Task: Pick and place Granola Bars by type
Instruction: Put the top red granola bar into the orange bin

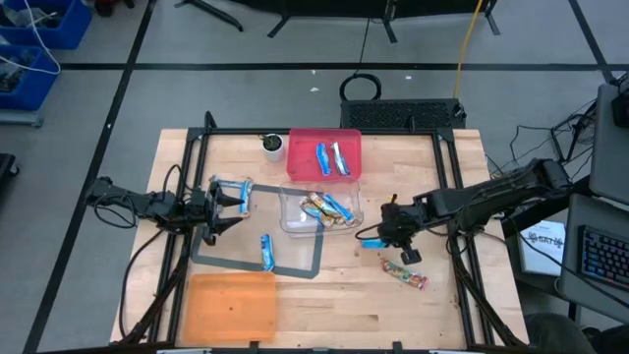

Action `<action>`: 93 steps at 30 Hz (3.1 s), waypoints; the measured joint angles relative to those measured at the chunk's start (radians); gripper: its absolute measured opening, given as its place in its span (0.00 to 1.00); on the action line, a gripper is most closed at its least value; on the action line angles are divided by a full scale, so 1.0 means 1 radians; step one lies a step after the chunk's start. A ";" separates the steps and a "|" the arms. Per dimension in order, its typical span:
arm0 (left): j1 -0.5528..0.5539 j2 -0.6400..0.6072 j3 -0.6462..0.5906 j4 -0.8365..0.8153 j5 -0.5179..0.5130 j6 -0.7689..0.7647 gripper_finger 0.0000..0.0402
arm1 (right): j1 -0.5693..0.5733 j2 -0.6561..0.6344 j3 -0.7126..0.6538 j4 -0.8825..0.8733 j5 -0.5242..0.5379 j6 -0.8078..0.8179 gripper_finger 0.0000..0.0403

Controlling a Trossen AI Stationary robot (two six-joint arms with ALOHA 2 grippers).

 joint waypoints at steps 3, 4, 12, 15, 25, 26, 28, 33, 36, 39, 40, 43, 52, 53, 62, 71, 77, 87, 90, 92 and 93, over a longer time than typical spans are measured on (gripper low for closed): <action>0.000 0.000 0.000 0.000 0.000 0.000 0.67 | 0.001 -0.002 0.093 -0.006 0.001 0.026 0.01; 0.000 0.000 0.000 0.000 0.000 0.000 0.67 | 0.001 -0.002 0.125 -0.008 0.002 0.031 0.01; 0.000 0.000 0.000 0.000 0.000 0.000 0.67 | 0.001 -0.002 0.348 -0.020 0.050 0.034 0.01; 0.000 0.000 0.000 0.000 0.000 0.000 0.67 | 0.001 -0.002 0.412 -0.012 0.068 0.033 0.01; 0.000 0.000 0.000 0.000 0.000 0.000 0.67 | -0.002 -0.002 0.472 0.259 0.156 0.045 0.01; 0.000 0.000 0.000 0.000 0.000 0.000 0.67 | -0.002 -0.002 0.472 0.288 0.160 0.049 0.01; 0.000 0.000 0.000 0.000 0.000 0.000 0.67 | -0.004 -0.002 0.472 0.345 0.182 0.064 0.01; 0.000 0.000 0.000 0.000 0.000 0.000 0.67 | -0.023 0.013 0.472 0.483 0.186 0.095 0.01; 0.000 0.000 0.000 0.000 0.000 0.000 0.67 | -0.027 0.041 0.472 0.573 0.187 0.096 0.01; 0.000 0.000 0.000 0.000 0.000 0.000 0.67 | -0.027 0.083 0.472 0.687 0.186 0.088 0.01; 0.000 0.000 0.000 0.000 0.000 0.000 0.67 | -0.027 0.098 0.472 0.720 0.186 0.080 0.01; 0.000 0.000 0.000 0.000 0.000 0.000 0.67 | -0.027 0.137 0.472 0.787 0.238 0.059 0.01; 0.000 0.000 0.000 0.000 0.000 0.000 0.67 | -0.040 0.170 0.472 0.816 0.300 0.061 0.01; 0.000 0.000 0.000 0.000 0.000 0.000 0.67 | -0.041 0.169 0.472 0.819 0.313 0.053 0.01; 0.000 0.000 0.000 0.000 0.010 -0.016 0.67 | -0.054 0.169 0.472 0.829 0.366 0.040 0.01; 0.000 0.000 0.004 0.051 0.012 -0.002 0.67 | -0.061 0.169 0.472 0.807 0.392 0.043 0.01; 0.000 0.013 0.131 0.033 -0.006 0.040 0.67 | -0.060 0.169 0.472 0.809 0.392 0.044 0.01; 0.000 0.345 0.517 -0.126 -0.067 0.154 0.67 | -0.057 0.169 0.472 0.829 0.388 0.031 0.01; 0.000 0.475 0.625 -0.159 -0.075 0.150 0.67 | -0.054 0.169 0.472 0.831 0.383 0.023 0.01; 0.000 0.556 0.687 -0.166 -0.087 0.150 0.67 | -0.045 0.169 0.472 0.831 0.383 0.000 0.01; 0.000 0.593 0.714 -0.163 -0.091 0.150 0.67 | -0.041 0.169 0.472 0.831 0.383 -0.014 0.01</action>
